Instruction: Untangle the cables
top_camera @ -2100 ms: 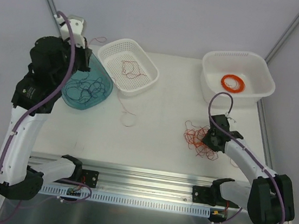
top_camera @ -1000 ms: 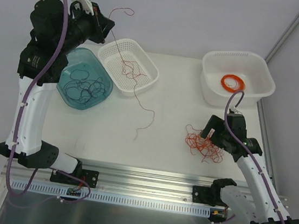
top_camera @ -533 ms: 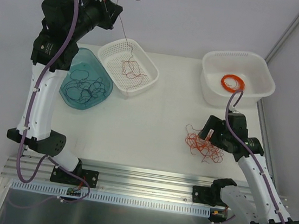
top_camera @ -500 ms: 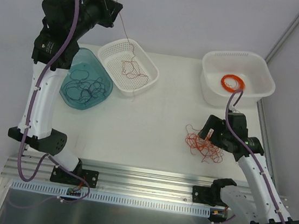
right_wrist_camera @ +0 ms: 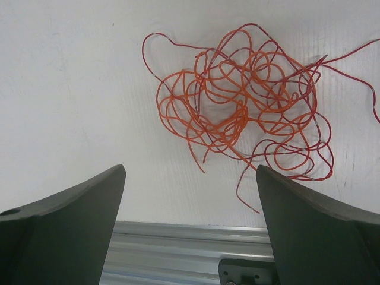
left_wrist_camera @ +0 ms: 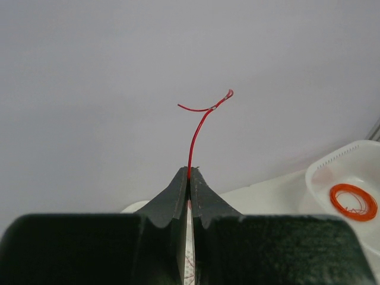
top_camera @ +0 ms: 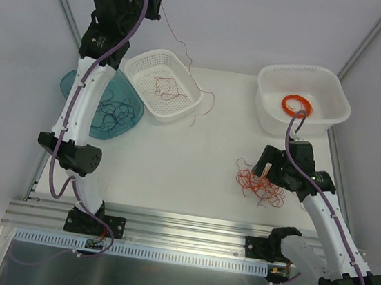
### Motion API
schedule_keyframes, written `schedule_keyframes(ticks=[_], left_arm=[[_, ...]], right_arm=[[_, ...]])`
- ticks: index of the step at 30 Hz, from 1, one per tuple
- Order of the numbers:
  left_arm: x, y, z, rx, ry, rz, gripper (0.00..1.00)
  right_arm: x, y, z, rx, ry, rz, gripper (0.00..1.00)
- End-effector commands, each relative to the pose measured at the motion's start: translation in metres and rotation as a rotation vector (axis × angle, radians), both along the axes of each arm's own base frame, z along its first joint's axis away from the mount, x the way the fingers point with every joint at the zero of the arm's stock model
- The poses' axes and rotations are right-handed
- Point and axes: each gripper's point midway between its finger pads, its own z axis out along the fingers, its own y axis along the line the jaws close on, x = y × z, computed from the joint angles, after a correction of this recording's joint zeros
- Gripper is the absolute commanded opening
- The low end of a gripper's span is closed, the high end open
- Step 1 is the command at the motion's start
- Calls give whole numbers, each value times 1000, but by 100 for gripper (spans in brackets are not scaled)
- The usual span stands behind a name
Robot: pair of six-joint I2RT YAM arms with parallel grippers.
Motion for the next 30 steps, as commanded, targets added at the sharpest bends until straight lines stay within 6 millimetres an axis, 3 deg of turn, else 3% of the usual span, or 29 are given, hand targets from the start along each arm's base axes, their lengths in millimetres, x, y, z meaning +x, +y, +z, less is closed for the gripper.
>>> schedule_keyframes(ticks=[1,6,9,17,21,24,30], left_arm=[[-6,10,52,-22,-186,39,0],[24,16,23,-6,-150,77,0],[47,28,-10,-13,-81,135,0],[98,41,-137,76,153,209,0],[108,42,-197,108,265,224,0],[110,34,-242,108,355,185,9],[99,22,-340,108,589,126,14]], right_arm=[[4,2,16,-4,-33,23,97],[5,2,14,-4,-30,25,97],[4,1,11,-5,-24,20,97],[1,2,5,-7,-7,27,97],[0,2,5,-5,-5,29,97],[0,1,5,-5,-5,27,97],[-2,1,3,-7,-4,26,97]])
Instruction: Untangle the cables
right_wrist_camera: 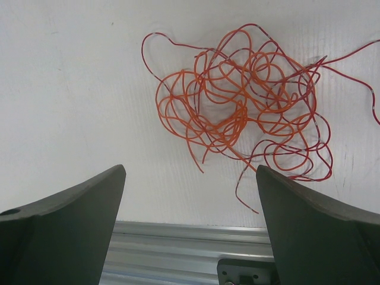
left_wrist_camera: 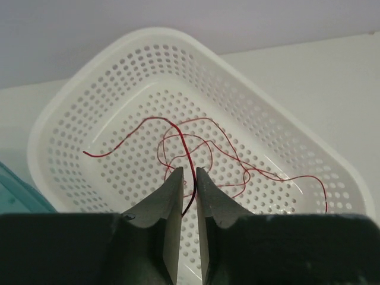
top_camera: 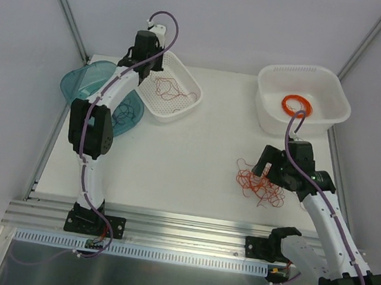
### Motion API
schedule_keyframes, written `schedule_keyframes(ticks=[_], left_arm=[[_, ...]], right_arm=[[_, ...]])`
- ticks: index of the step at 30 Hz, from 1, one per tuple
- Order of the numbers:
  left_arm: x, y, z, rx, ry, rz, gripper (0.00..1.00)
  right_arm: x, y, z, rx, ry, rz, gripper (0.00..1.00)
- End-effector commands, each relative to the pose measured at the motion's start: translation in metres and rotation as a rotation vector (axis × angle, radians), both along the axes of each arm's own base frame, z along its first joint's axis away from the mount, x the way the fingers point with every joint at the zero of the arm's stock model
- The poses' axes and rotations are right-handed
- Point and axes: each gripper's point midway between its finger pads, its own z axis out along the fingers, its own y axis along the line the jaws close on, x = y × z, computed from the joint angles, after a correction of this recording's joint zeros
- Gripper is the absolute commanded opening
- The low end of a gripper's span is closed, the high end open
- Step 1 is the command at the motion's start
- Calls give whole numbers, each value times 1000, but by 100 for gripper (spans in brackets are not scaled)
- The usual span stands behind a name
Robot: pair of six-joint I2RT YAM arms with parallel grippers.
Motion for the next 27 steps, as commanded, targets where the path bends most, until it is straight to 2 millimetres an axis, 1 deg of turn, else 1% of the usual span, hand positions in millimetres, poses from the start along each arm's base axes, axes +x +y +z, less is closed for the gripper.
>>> schedule_keyframes(ticks=[1,2,4,5,6,7,8,13,14,16,17,18,19,20,21,22,23,24,25,26,27], left_arm=[[-8,-14,-31,-65,89,-37,16],[-10,-17,-42,-70,119,-45,19],[-18,-20,-54,-83,164,-60,25],[-20,-19,-52,-93,166,-55,29],[-22,-21,-51,-97,169,-59,43],[-24,-22,-51,-103,174,-64,48],[-26,-21,-42,-109,160,-67,53],[-35,-28,-16,-140,128,-108,73],[-40,-31,-2,-161,112,-121,75],[-46,-32,10,-185,100,-126,79],[-53,-34,27,-215,79,-130,85],[-58,-36,35,-233,71,-137,87],[-64,-37,38,-263,79,-138,92],[-75,-40,57,-287,55,-157,93],[-84,-46,63,-315,59,-188,94],[-93,-49,61,-352,84,-189,95],[-107,-51,77,-380,66,-209,96],[-117,-55,79,-405,79,-223,97],[-129,-57,62,-435,133,-215,98],[-143,-57,73,-451,120,-227,98],[-153,-60,69,-461,138,-233,98]], right_arm=[[-2,1,3,-3,-4,21,97],[-3,0,2,-7,-4,21,97],[-3,-1,0,-17,3,19,97],[-4,-2,-1,-22,5,17,97],[-4,-2,-1,-23,4,18,97],[-4,-3,-1,-24,6,20,97],[-3,-9,-1,-53,-3,1,97],[-2,-15,-1,-84,1,-11,97],[-2,-17,-2,-97,1,-17,97],[-1,-19,-2,-109,1,-24,97],[-2,-23,-4,-129,8,-36,97],[-1,-25,-6,-139,15,-43,97],[-1,-27,-6,-149,18,-49,97],[-1,-31,-7,-167,21,-64,97],[-1,-33,-11,-178,37,-72,97],[-1,-35,-12,-186,40,-81,97],[0,-37,-15,-199,48,-94,97],[1,-38,-16,-202,50,-101,97],[2,-38,-21,-204,69,-107,97],[4,-37,-26,-201,71,-108,97],[5,-35,-28,-196,75,-106,98]])
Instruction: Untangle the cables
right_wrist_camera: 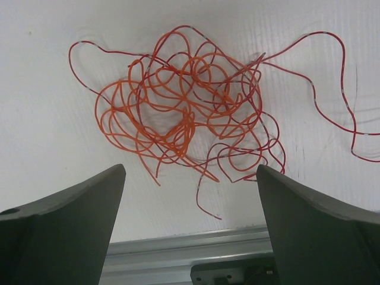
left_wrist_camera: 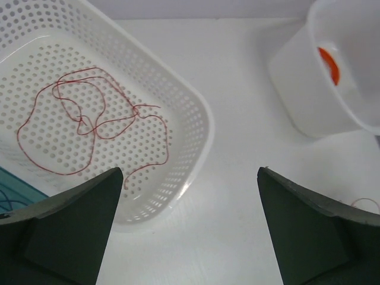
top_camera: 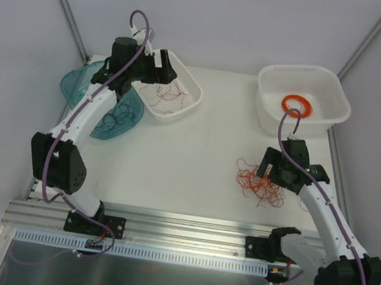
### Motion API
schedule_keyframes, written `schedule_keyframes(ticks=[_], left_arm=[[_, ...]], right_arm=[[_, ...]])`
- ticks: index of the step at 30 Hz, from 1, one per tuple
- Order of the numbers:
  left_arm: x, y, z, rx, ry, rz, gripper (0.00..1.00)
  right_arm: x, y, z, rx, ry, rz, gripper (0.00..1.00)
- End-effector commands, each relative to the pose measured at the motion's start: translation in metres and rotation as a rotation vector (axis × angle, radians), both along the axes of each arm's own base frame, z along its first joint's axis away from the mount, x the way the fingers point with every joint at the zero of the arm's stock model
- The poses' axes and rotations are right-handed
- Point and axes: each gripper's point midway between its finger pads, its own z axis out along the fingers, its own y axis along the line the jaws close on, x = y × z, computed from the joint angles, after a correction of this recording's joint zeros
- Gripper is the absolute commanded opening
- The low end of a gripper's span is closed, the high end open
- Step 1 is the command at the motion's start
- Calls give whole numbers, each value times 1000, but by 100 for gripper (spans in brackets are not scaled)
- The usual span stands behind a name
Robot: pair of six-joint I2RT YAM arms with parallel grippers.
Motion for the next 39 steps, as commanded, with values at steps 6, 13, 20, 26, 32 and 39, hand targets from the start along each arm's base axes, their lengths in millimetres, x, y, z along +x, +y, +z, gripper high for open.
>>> schedule_keyframes(ticks=[6,13,20,26,32,39], left_arm=[[-126,-39,-39,-108,156,-158,98],[-203,-41,-79,-108,227,-209,98],[-232,-23,-95,-101,220,-175,98],[-242,-21,-103,-93,227,-194,98],[-233,-18,-119,-50,265,-171,95],[-202,-35,-137,-1,362,-169,93]], right_arm=[[21,13,-42,26,71,-1,98],[48,66,-64,44,94,138,99],[41,184,-59,117,121,379,96],[8,220,-52,81,159,534,96],[-10,160,-57,-28,168,367,95],[-11,100,-72,-46,222,218,94]])
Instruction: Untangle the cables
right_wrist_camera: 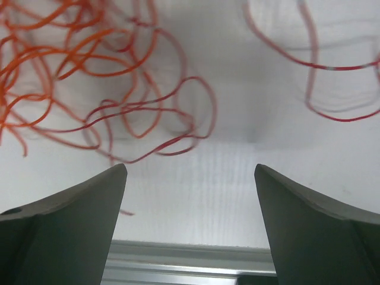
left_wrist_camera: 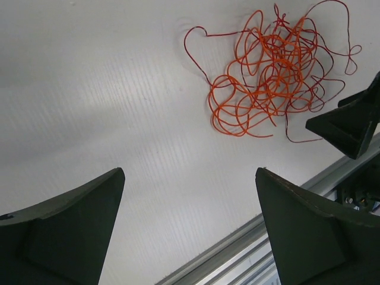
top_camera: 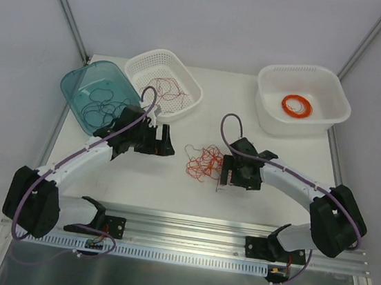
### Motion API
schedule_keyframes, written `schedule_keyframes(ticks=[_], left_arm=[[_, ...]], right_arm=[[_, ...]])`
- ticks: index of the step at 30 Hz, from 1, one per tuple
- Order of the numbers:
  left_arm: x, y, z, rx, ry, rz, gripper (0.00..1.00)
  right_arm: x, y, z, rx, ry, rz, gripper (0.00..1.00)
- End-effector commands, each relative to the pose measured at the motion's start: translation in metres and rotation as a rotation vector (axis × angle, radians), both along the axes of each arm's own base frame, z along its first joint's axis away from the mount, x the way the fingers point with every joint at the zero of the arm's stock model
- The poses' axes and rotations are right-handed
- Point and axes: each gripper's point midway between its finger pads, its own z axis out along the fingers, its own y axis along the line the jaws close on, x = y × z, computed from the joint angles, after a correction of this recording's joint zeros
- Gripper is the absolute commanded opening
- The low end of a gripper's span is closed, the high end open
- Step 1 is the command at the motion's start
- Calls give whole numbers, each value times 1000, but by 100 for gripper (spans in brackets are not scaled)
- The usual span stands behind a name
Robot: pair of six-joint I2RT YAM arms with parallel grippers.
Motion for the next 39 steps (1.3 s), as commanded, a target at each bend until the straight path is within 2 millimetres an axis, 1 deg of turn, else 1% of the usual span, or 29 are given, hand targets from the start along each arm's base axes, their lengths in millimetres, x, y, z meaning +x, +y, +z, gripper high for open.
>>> schedule_keyframes(ticks=[1,2,3,4,5,6,7,8,9,10,11,12,14,15,17,18,20,21,24,26,28,30,31,33,34,35,36,38,39], left_arm=[[24,-12,1,27,-1,-16,92],[30,-19,6,23,-10,-28,91],[34,-23,4,32,-7,-37,91],[39,-26,-10,52,30,-43,90],[47,-32,-5,49,20,-52,88],[50,-36,-8,59,24,-65,86],[55,-40,-23,80,56,-74,84],[64,-45,-19,81,43,-80,81],[68,-48,-24,99,40,-95,80],[71,-49,-41,119,76,-101,78],[78,-54,-39,119,68,-113,77],[79,-57,-54,131,98,-133,74],[86,-63,-58,131,100,-152,70],[85,-65,-68,142,117,-167,68],[86,-71,-73,148,119,-194,64],[86,-73,-80,153,134,-201,63],[85,-80,-82,139,143,-222,61],[84,-81,-88,139,160,-225,60],[81,-89,-97,135,185,-246,56],[78,-94,-100,131,198,-257,51],[74,-97,-106,128,219,-258,44],[66,-100,-108,118,242,-267,33],[62,-100,-111,122,250,-272,30],[56,-102,-111,123,254,-279,21],[53,-99,-112,127,261,-275,17],[51,-100,-111,127,261,-276,11],[51,-99,-106,123,250,-274,0],[48,-97,-102,122,245,-270,0],[49,-97,-92,112,225,-265,0]], right_arm=[[7,-32,3,-35,-6,-108,93],[10,-35,3,-28,-12,-120,93],[15,-36,6,-13,-30,-127,93],[17,-40,6,4,-24,-148,93],[18,-40,7,13,-26,-148,93],[20,-41,9,19,-36,-133,93],[23,-41,11,24,-46,-131,93],[25,-42,13,24,-57,-121,93],[27,-40,15,31,-69,-113,93],[29,-40,19,36,-84,-101,93],[31,-39,23,43,-96,-94,93],[32,-38,25,49,-102,-90,93],[35,-34,33,72,-130,-79,93],[36,-33,37,83,-145,-79,93],[39,-30,45,113,-177,-66,93],[40,-27,48,130,-185,-57,93],[41,-23,53,153,-203,-39,93],[43,-19,56,174,-208,-31,93],[45,-10,62,215,-229,-15,93],[46,-4,63,236,-236,-4,93],[46,1,64,249,-237,0,93],[48,6,64,262,-242,0,93],[48,9,64,269,-241,5,93],[51,16,64,282,-249,9,93],[50,22,59,281,-231,11,93],[53,29,62,291,-235,14,93],[54,33,60,289,-227,12,93],[52,44,50,269,-186,3,93],[57,48,53,261,-199,-8,93]])
